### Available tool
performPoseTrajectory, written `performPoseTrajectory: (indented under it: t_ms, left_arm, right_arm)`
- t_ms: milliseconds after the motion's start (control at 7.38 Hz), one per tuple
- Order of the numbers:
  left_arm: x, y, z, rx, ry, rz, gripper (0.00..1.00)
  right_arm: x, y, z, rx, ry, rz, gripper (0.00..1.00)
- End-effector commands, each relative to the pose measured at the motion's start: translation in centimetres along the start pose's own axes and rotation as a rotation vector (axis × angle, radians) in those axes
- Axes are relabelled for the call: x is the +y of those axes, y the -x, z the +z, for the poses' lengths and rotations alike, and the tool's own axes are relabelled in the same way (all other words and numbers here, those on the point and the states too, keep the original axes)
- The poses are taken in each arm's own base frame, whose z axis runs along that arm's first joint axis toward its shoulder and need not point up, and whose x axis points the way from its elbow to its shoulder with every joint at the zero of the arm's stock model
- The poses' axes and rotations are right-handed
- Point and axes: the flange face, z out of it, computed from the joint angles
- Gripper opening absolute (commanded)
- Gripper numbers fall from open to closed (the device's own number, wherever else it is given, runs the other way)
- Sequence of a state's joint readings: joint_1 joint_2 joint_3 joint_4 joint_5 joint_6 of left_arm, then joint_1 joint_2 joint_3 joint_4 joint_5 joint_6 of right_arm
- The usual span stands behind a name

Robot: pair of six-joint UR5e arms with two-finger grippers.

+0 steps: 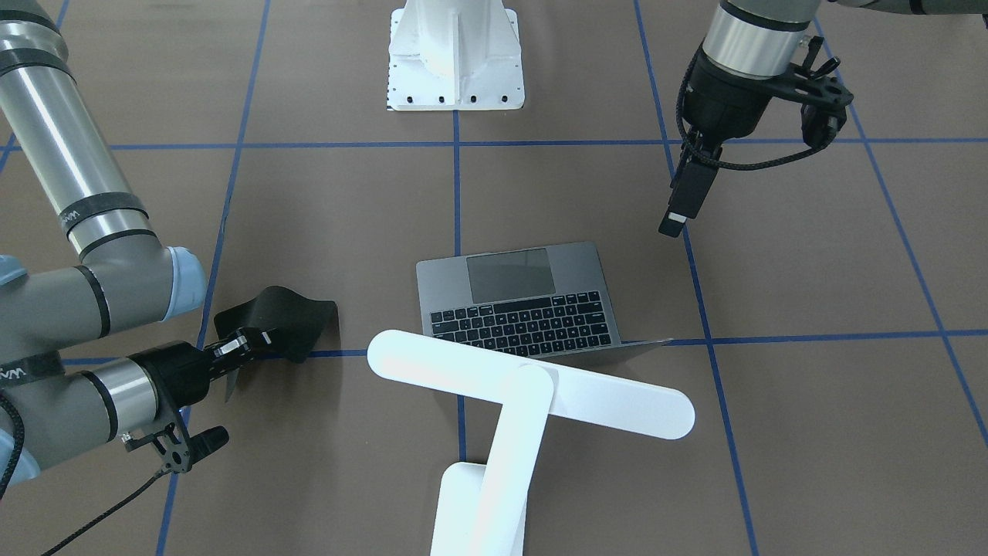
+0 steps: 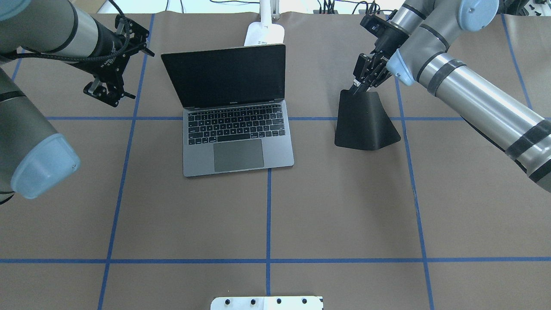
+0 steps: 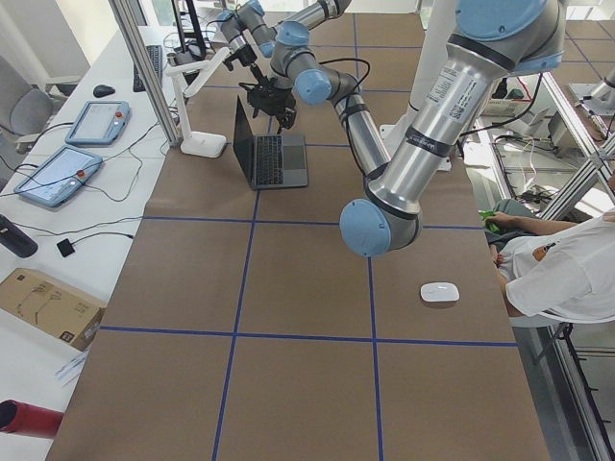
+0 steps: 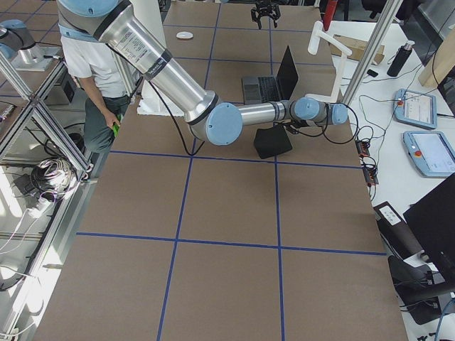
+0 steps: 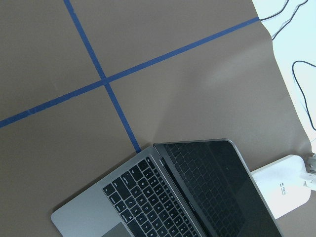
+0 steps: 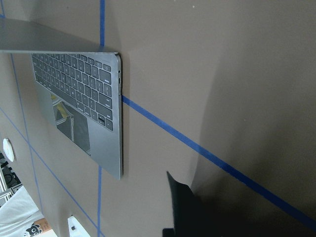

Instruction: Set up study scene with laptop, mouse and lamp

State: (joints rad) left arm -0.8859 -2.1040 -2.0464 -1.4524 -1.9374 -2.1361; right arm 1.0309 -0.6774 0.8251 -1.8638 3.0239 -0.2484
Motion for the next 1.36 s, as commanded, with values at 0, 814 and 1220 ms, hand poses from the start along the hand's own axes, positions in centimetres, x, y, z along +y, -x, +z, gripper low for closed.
performPoseTrajectory:
  t_ms: [0,814,1220]
  left_arm:
    - [0.2,-0.2,-0.5,-0.005,-0.005,0.000,0.96]
    - [0.2,-0.1,-0.8,-0.009,-0.009,-0.004,0.98]
    - [-0.1,0.1,-0.5,-0.015,-0.013,-0.005,0.98]
  right_arm:
    - [-1.3,0.7,0.6,-0.048,-0.002,0.030,0.66]
    - [-2.9,1.2,0.5,-0.179,-0.035,0.084,0.66]
    - [-2.5,0.2,-1.2,-0.206,-0.064,0.111,0.71]
